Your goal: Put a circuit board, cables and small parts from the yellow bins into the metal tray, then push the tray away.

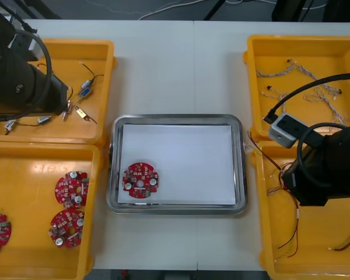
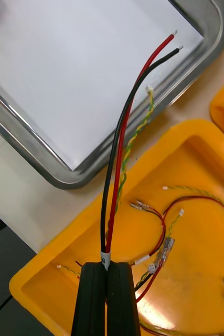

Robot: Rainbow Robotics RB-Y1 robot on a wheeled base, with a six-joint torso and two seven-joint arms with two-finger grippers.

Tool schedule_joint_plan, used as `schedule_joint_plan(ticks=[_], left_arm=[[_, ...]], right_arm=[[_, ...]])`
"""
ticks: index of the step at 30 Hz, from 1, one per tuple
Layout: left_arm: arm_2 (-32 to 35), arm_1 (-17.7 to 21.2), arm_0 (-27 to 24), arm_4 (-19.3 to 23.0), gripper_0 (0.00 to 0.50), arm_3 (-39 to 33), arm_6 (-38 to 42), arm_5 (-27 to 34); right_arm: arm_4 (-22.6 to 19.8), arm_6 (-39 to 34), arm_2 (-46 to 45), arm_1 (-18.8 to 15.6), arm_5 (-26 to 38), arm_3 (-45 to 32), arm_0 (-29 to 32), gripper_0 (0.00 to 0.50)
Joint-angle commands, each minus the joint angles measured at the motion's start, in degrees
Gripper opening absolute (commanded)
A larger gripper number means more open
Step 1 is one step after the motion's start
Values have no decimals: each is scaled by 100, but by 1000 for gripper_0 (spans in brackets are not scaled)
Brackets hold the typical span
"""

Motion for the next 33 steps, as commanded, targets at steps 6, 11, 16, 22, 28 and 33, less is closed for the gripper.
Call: schedule_joint_plan(ticks=[6, 11, 16, 22, 28, 33], left_arm=[[599, 209, 543, -707, 500, 651, -925, -150], [608, 209, 710, -1103, 500, 1011, -1320, -651], [713, 209, 710, -1270, 500, 1442, -1654, -914], [880, 209, 710, -1340, 500, 1881, -1804, -1292], [1047, 209, 693, -1454, 500, 2365, -2138, -1714], [1170, 200, 693, -1586, 500, 2664, -2454, -1890]], right_arm=[[119, 14, 1692, -170, -14, 237, -1282, 0], [216, 129, 2589, -170, -312, 465, -1897, 0], [489, 269, 3432, -153, -831, 799, -2371, 0], [867, 436, 4171, -126, -1446, 1089, -2644, 0], [1244, 911, 4900, -82, -1956, 1485, -2908, 0], [1244, 1350, 4988, 32, -2088, 1889, -2925, 0]])
